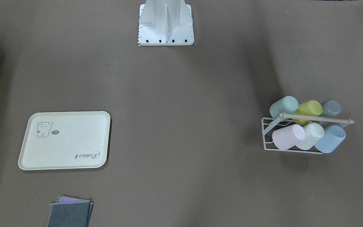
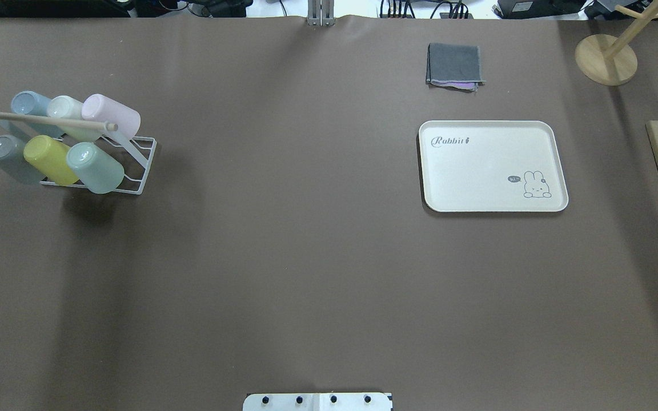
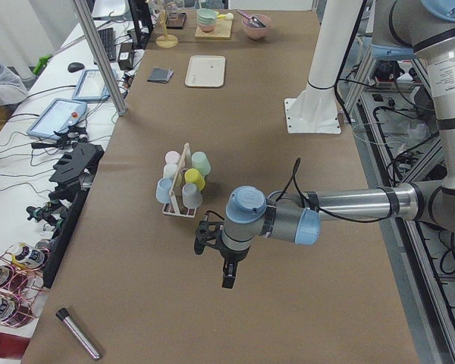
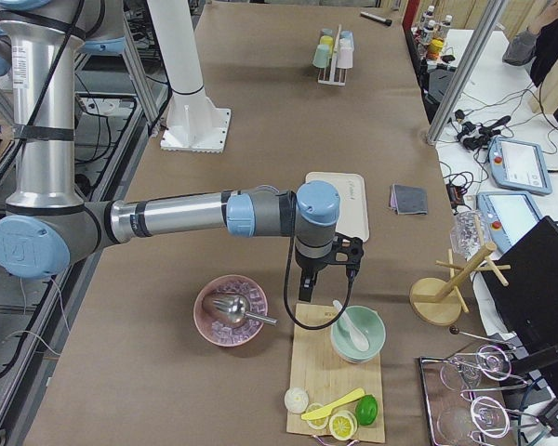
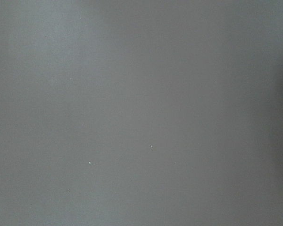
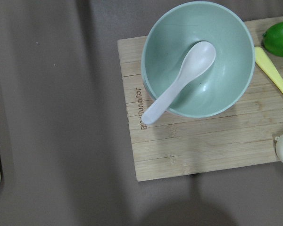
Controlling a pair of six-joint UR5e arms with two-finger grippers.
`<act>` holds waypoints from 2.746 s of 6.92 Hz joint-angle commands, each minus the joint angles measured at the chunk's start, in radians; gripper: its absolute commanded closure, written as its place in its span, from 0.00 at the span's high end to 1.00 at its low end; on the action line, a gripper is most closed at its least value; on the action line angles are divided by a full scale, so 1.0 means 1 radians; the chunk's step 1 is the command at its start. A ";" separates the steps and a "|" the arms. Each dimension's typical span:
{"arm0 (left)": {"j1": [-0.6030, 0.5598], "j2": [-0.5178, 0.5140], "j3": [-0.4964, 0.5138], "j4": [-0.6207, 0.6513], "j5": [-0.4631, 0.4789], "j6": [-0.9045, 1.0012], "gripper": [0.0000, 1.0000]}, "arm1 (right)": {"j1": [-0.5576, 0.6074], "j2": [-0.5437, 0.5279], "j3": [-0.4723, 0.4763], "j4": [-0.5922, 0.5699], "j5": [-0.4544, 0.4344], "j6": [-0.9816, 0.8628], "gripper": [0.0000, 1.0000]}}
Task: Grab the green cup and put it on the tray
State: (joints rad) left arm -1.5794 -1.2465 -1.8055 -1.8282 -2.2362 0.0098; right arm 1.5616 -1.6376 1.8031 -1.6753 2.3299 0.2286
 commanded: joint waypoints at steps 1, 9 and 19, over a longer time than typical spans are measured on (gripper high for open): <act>0.002 0.016 -0.003 0.004 0.009 0.039 0.96 | 0.000 0.007 0.001 -0.001 -0.001 -0.002 1.00; 0.335 -0.124 -0.228 0.177 0.513 0.460 0.98 | 0.006 0.007 -0.002 -0.003 -0.017 -0.003 1.00; 0.913 -0.496 -0.397 0.812 1.141 0.667 0.98 | -0.381 0.080 0.046 0.199 -0.007 0.282 1.00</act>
State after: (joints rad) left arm -0.7243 -1.7407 -2.1966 -1.0780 -1.1540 0.6733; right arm 1.2478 -1.5688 1.8798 -1.5491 2.3267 0.4470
